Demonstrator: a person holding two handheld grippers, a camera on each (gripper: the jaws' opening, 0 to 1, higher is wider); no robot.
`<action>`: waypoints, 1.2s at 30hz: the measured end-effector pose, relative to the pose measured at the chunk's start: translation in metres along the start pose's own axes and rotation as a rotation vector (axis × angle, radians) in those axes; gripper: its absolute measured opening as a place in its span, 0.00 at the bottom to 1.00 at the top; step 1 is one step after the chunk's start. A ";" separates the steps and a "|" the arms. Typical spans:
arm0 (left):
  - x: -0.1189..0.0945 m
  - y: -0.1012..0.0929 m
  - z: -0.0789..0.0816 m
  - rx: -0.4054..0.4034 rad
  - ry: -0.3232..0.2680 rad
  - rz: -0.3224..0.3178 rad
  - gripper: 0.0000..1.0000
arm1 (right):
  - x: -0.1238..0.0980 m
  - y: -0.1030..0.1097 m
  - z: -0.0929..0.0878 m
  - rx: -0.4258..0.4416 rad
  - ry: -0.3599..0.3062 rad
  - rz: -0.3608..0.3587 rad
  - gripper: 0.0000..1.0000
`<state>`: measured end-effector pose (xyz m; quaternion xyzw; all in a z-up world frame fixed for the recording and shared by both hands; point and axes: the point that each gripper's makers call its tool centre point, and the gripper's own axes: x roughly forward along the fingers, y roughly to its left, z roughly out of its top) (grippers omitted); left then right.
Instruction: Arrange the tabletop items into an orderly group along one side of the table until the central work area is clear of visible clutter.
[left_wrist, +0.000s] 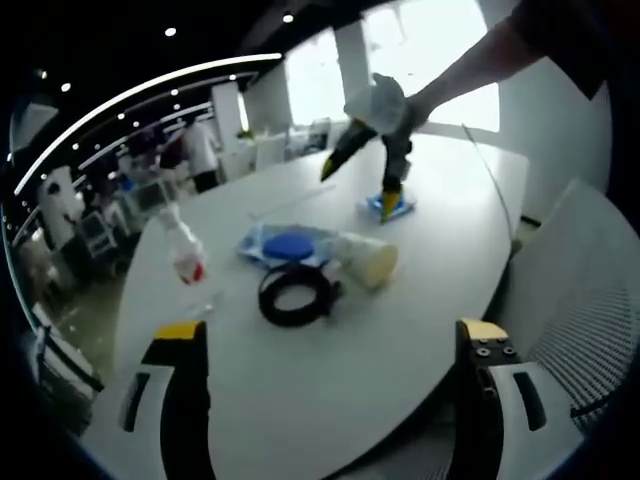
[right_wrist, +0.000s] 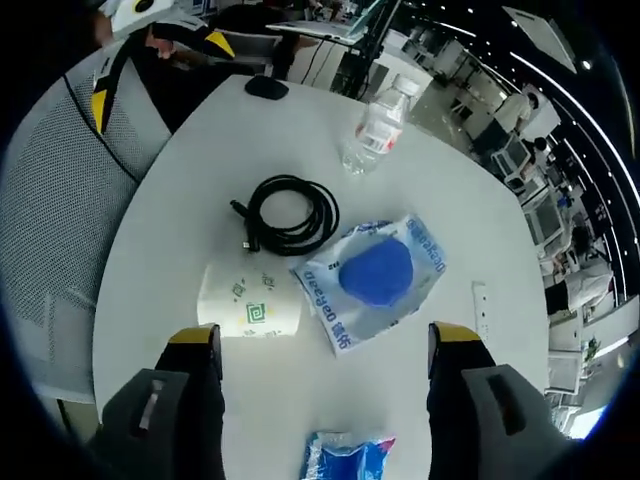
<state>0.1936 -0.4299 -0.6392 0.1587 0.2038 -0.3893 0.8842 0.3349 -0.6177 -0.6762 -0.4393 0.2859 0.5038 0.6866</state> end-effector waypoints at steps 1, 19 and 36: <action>0.000 0.000 0.000 0.000 0.001 0.001 1.00 | 0.001 0.001 0.004 -0.001 -0.005 0.004 0.86; 0.001 -0.001 0.002 -0.009 -0.007 0.019 1.00 | 0.037 0.021 0.044 -0.055 -0.058 0.057 0.92; -0.001 -0.001 0.001 -0.010 -0.001 0.024 1.00 | 0.060 0.043 0.050 -0.098 -0.043 0.115 0.89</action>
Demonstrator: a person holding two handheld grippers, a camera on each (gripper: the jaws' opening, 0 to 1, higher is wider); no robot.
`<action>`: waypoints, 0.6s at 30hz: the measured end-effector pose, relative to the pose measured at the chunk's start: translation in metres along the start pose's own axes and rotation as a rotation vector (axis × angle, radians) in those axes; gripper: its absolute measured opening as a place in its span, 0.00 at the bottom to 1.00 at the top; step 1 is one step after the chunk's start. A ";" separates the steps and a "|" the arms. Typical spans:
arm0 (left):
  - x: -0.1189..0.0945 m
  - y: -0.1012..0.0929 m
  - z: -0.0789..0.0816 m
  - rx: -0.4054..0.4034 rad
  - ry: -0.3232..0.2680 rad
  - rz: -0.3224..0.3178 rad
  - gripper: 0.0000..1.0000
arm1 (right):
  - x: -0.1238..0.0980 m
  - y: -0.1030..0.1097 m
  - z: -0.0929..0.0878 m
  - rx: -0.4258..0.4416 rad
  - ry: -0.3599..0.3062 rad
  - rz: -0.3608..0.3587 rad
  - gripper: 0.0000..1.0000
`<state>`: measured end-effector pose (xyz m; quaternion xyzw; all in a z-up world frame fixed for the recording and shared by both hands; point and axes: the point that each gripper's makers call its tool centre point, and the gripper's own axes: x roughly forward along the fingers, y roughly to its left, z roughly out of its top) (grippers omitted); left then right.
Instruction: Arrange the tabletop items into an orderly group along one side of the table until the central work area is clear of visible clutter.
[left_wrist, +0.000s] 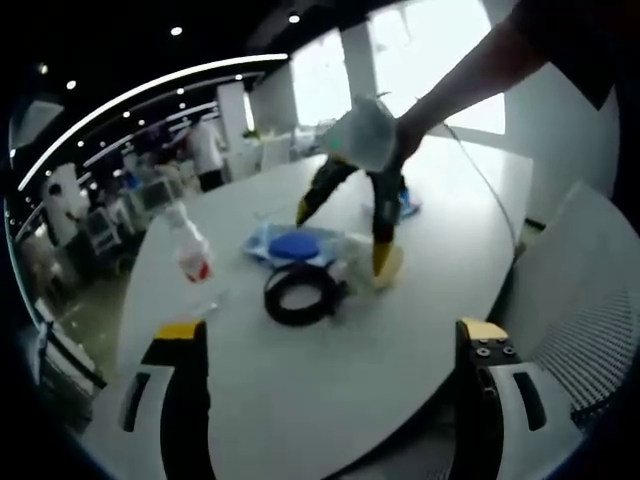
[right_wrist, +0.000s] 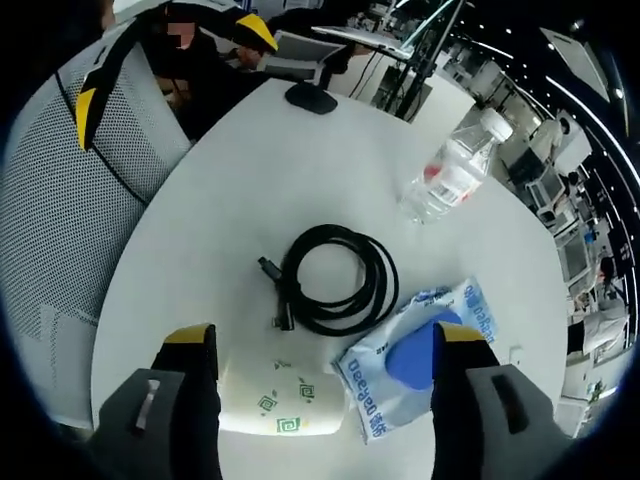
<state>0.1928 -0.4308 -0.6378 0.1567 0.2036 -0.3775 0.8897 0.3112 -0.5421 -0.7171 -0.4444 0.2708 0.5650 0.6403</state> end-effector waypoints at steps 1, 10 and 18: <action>0.000 0.000 -0.001 0.001 0.003 0.002 1.00 | 0.001 0.001 0.001 -0.001 0.001 0.003 0.88; 0.000 0.003 -0.003 0.004 0.018 0.012 1.00 | 0.007 0.003 0.007 -0.006 -0.017 0.010 0.77; -0.001 0.005 -0.004 -0.004 0.019 0.022 1.00 | 0.013 0.005 0.006 -0.001 -0.017 0.014 0.68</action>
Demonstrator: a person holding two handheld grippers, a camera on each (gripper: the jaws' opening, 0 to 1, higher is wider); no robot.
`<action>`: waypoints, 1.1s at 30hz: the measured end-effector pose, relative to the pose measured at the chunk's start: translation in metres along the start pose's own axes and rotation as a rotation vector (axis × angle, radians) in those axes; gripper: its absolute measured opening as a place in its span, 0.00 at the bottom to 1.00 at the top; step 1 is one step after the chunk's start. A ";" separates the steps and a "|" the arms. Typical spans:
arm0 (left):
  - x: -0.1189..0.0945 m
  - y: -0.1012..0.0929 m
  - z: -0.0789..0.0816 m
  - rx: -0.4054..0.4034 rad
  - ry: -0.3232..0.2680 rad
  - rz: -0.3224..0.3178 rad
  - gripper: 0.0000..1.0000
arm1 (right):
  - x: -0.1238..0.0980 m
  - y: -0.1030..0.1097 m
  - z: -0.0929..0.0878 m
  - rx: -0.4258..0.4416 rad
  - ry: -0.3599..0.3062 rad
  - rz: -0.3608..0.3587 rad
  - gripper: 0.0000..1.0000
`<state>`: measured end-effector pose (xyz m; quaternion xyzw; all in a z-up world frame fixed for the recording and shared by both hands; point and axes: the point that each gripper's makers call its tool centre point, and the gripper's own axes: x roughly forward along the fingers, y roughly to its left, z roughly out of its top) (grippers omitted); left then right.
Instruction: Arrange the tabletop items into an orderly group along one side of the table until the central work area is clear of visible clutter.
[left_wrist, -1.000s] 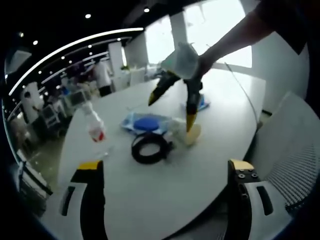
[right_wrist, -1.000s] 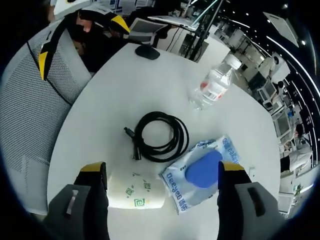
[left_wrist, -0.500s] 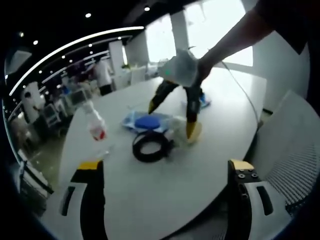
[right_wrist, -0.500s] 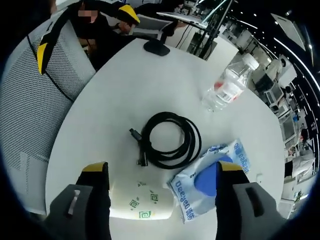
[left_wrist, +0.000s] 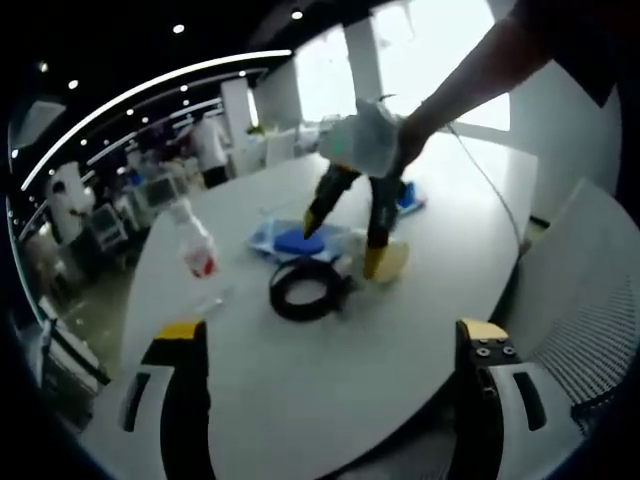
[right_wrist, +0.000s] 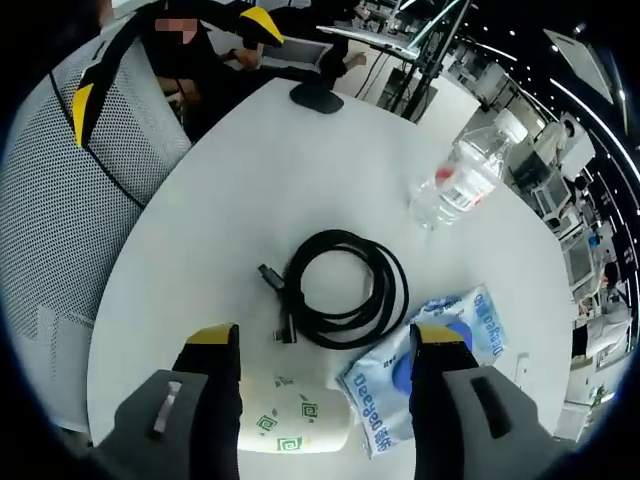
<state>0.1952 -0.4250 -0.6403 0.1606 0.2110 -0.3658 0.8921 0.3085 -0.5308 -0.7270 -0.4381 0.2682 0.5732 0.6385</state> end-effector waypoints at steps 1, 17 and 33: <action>0.000 0.000 0.000 0.000 0.001 0.000 1.00 | 0.000 0.000 0.001 0.001 0.000 0.000 0.67; -0.001 0.002 -0.022 -0.009 0.019 -0.011 0.98 | 0.032 0.020 0.015 -0.067 0.016 0.061 0.49; -0.001 0.001 -0.026 -0.017 0.032 -0.028 0.96 | 0.049 0.021 0.012 -0.098 0.055 0.073 0.26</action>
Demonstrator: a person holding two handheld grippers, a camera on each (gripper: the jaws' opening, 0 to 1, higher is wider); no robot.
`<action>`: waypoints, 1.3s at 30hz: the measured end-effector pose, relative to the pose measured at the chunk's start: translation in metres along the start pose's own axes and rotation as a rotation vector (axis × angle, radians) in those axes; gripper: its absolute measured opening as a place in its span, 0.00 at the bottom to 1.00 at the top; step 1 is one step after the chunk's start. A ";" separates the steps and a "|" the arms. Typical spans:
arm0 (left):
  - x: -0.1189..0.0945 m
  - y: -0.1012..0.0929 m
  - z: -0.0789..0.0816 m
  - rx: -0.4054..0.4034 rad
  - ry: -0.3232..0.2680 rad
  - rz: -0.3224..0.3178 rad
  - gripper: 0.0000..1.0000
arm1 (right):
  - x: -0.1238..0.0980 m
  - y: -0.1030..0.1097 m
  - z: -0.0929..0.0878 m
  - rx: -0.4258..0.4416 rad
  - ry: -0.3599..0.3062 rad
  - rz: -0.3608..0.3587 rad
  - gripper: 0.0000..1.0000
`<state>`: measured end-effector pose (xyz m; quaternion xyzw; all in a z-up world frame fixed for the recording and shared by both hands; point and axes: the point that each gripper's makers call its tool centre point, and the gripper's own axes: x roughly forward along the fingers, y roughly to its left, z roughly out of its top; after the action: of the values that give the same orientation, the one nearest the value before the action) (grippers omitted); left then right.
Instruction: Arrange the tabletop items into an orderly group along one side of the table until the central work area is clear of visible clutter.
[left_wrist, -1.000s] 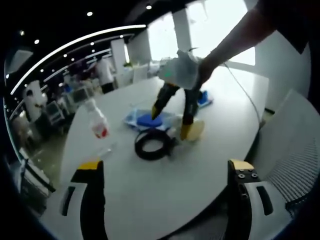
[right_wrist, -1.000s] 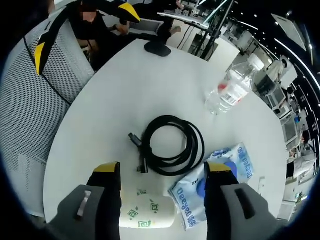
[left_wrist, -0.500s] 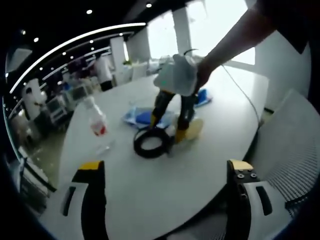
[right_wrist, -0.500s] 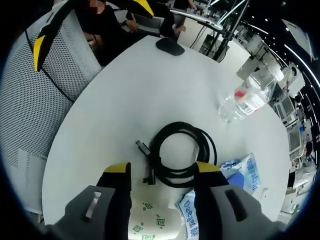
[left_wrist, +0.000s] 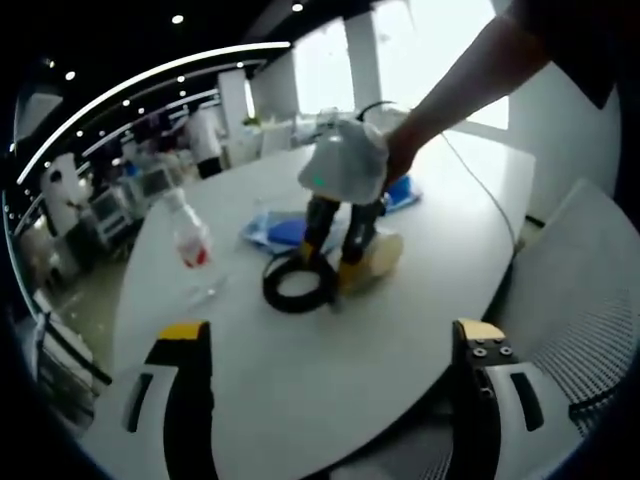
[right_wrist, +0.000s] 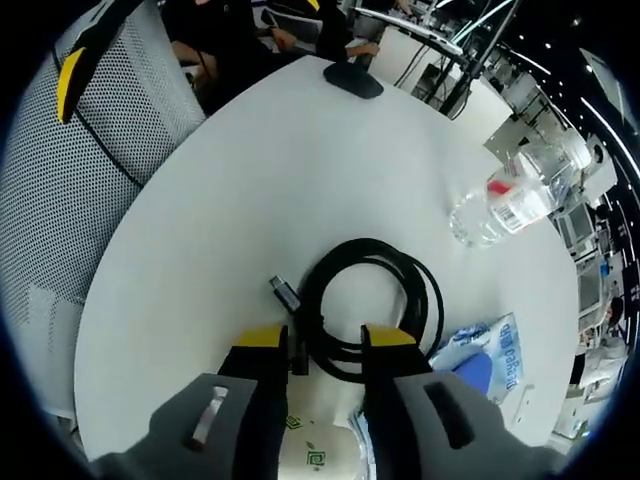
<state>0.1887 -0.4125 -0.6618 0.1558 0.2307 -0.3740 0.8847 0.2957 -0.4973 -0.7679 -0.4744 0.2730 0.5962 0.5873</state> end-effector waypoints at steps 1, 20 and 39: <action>-0.001 0.000 0.000 -0.001 -0.001 -0.001 0.96 | 0.000 -0.001 0.001 0.004 -0.001 0.001 0.25; -0.005 0.003 0.002 -0.008 -0.005 0.004 0.96 | 0.015 0.008 0.006 0.133 -0.018 0.106 0.18; -0.005 0.005 0.003 -0.020 -0.005 0.019 0.97 | 0.016 0.016 0.009 0.043 -0.024 0.115 0.06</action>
<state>0.1895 -0.4074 -0.6563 0.1483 0.2306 -0.3637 0.8902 0.2802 -0.4845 -0.7824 -0.4382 0.3054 0.6285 0.5654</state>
